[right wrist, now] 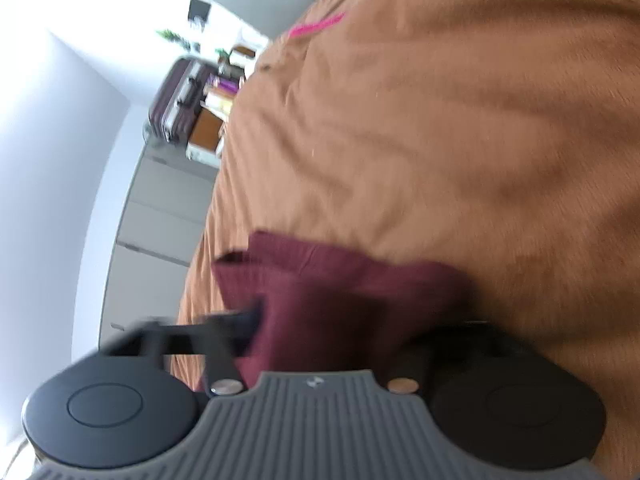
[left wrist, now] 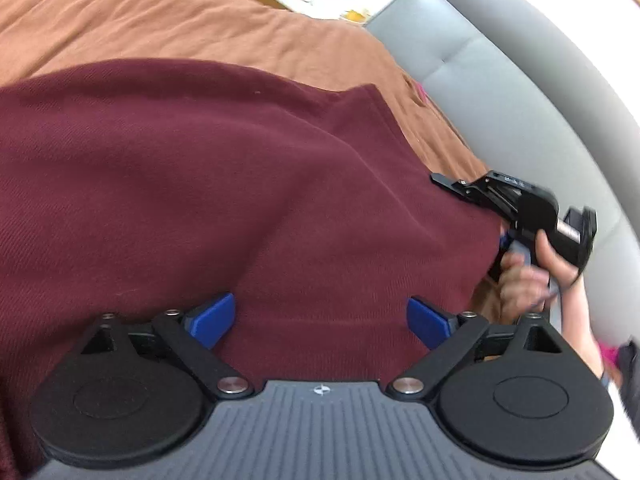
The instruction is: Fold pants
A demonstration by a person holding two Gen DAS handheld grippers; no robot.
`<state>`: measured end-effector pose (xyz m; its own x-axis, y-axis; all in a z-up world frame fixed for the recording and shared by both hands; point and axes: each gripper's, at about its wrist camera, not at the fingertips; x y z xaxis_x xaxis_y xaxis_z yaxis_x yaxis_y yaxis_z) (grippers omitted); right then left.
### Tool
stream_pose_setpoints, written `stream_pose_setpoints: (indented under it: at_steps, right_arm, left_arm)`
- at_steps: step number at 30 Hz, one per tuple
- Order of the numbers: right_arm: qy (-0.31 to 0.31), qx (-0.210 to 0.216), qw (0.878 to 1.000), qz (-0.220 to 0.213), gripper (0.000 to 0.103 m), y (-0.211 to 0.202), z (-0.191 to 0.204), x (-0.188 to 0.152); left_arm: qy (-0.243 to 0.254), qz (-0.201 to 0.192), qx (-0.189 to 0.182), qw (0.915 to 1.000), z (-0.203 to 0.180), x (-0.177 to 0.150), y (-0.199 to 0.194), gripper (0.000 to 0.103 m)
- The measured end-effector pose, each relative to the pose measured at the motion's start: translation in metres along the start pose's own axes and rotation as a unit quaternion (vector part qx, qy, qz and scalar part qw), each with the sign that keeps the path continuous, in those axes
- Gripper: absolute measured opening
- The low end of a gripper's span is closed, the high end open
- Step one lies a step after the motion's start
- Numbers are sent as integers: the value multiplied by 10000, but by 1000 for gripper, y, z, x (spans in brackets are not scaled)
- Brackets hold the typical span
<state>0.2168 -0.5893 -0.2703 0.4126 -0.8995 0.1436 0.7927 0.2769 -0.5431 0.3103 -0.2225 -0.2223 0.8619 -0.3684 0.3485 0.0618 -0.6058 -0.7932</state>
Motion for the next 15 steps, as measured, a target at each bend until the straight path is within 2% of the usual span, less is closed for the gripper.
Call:
stream_pose_setpoints:
  at_steps: [3, 6, 9, 12, 13, 14, 15]
  right_arm:
    - [250, 709, 9972, -25, 11, -9, -15, 1]
    - [-256, 758, 9968, -22, 9, -14, 1, -3]
    - [-842, 1058, 9908, 47, 9, -19, 32, -6]
    - [-1456, 1282, 9807, 229, 9, -20, 81, -13]
    - [-1734, 1336, 9751, 360, 9, -19, 101, -18]
    - [-1978, 1354, 9696, 483, 9, -19, 118, -25]
    - [-2227, 1339, 9638, 603, 9, -18, 136, -33]
  left_arm:
    - [170, -73, 158, 9997, -8, -1, 4, 103]
    - [73, -229, 154, 9996, -8, -1, 4, 103]
    - [-23, -415, 25, 9991, -7, -6, -2, 103]
    - [-147, -556, -7, 9983, -5, -13, -12, 103]
    - [-262, -650, 1, 9975, -5, -17, -17, 101]
    - [-473, -701, 109, 9964, -6, -20, -24, 90]
    - [-675, -761, 183, 9946, -10, -25, -34, 89]
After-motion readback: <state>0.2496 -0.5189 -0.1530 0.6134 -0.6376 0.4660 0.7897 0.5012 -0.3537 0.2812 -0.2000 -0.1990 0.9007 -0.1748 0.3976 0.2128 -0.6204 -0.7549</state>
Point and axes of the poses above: each gripper's, at about its wrist camera, not at the fingertips, and y roughly the way its jaws point, z to its left, x to its top, and after that the axes turned 15 degrees about z, right-handed
